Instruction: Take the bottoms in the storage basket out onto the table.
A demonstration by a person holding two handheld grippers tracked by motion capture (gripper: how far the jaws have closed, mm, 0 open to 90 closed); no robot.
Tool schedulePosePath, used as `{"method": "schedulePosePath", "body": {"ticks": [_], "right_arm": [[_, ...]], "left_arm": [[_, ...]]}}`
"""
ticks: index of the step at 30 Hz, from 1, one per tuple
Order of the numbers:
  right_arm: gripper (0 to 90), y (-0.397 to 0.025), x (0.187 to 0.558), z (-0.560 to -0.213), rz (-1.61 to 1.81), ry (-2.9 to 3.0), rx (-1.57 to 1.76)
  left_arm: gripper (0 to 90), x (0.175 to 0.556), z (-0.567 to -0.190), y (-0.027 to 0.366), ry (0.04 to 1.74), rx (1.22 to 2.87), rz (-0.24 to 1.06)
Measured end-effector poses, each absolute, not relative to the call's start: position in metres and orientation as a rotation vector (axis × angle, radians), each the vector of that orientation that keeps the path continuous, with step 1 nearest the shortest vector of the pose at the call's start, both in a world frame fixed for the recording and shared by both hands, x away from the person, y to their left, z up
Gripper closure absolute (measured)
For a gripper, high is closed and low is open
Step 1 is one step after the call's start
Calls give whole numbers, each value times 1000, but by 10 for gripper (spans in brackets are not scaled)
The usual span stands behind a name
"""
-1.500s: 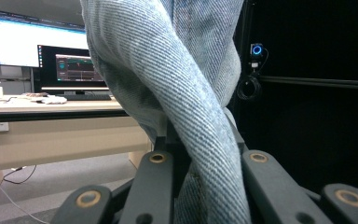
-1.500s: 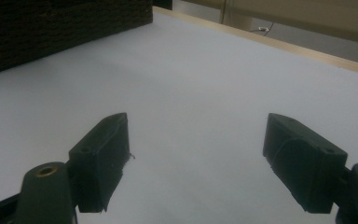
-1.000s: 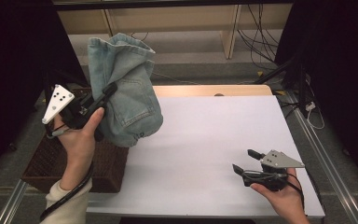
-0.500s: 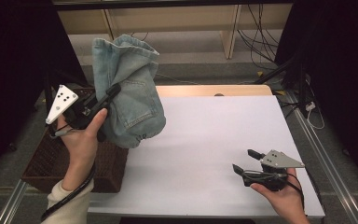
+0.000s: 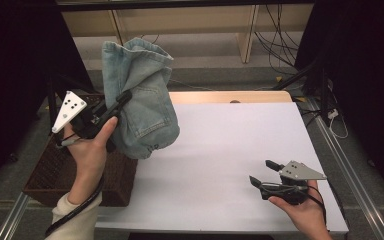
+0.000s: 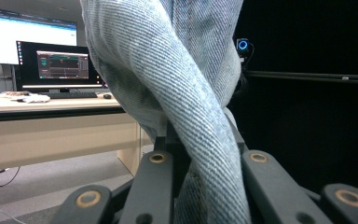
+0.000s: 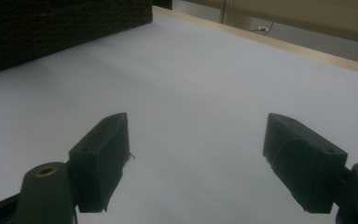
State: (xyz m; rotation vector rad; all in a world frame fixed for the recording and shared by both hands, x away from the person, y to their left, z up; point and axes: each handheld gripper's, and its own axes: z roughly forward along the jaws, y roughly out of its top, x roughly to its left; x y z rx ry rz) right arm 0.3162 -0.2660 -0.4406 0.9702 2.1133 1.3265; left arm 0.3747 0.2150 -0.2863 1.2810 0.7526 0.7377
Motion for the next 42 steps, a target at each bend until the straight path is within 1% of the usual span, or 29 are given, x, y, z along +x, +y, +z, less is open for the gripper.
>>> {"method": "schedulePosePath", "body": {"ticks": [42], "right_arm": [[235,-266,316,-441,1326,2115,969]], "left_arm": [[794,375,-291,197,712,1310,686]]}}
